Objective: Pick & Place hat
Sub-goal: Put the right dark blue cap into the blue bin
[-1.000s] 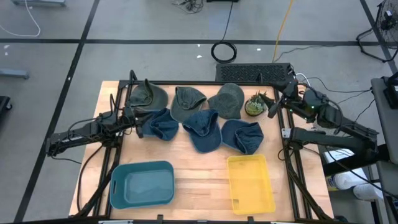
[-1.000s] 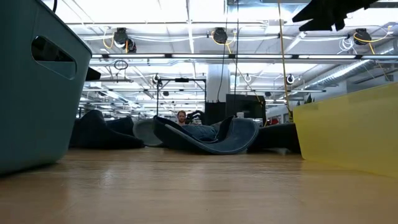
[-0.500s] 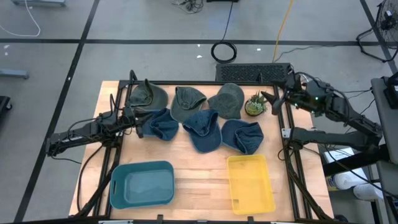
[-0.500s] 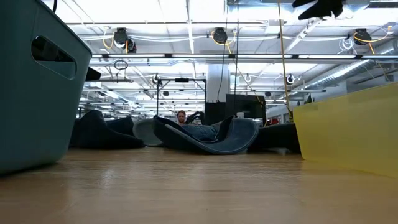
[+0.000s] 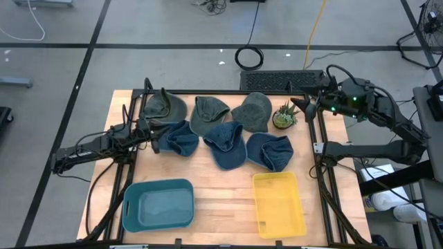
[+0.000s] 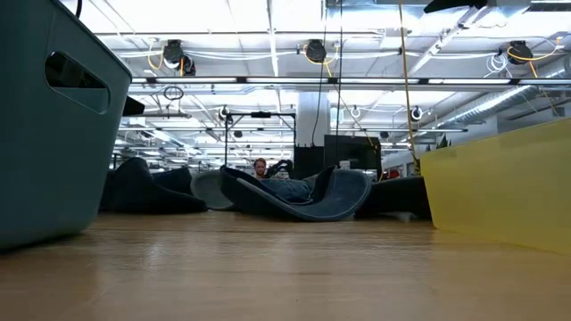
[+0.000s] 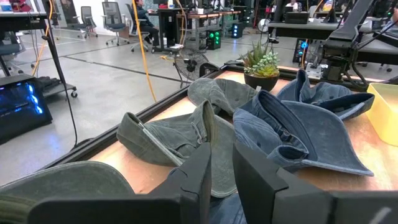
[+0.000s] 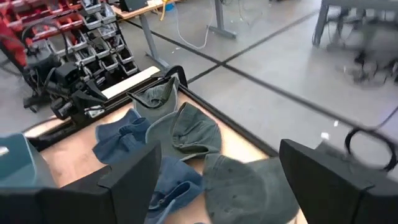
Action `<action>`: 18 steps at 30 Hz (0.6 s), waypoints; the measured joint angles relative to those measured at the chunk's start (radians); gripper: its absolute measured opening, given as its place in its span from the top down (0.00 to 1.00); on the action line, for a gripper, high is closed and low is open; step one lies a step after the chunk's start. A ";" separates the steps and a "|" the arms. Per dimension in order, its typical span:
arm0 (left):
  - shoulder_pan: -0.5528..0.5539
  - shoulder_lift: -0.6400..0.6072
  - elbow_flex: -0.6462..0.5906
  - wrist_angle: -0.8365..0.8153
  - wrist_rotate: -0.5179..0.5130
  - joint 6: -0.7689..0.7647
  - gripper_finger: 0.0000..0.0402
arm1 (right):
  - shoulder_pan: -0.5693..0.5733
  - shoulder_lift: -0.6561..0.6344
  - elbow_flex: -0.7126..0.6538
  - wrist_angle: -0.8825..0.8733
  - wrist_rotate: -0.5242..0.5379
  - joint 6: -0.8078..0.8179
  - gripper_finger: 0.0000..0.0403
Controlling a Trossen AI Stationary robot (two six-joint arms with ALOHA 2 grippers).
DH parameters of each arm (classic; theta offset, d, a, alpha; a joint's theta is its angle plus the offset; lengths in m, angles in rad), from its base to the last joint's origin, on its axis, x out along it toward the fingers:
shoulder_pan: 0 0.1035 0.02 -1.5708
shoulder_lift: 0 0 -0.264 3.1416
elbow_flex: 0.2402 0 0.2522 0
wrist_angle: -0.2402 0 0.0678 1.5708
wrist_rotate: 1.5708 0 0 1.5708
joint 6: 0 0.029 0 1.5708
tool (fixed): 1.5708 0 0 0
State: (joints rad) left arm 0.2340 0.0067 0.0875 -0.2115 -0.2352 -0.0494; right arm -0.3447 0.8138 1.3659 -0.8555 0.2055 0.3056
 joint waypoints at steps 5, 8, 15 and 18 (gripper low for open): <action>0.000 0.000 0.000 0.000 0.000 0.000 0.82 | 0.000 0.042 0.055 -0.061 -0.001 0.122 0.21; 0.000 0.000 0.000 0.000 0.000 0.000 0.82 | 0.013 0.061 0.076 -0.092 -0.001 0.195 0.21; 0.000 0.000 0.000 0.000 0.000 0.000 0.82 | 0.127 0.104 0.103 -0.126 0.001 0.292 0.21; 0.000 0.000 0.000 0.000 0.000 0.000 0.82 | 0.175 0.135 0.113 -0.123 0.007 0.366 0.21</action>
State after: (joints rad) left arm 0.2344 0.0064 0.0875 -0.2112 -0.2352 -0.0495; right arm -0.1695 0.9486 1.4791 -0.9787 0.2123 0.6721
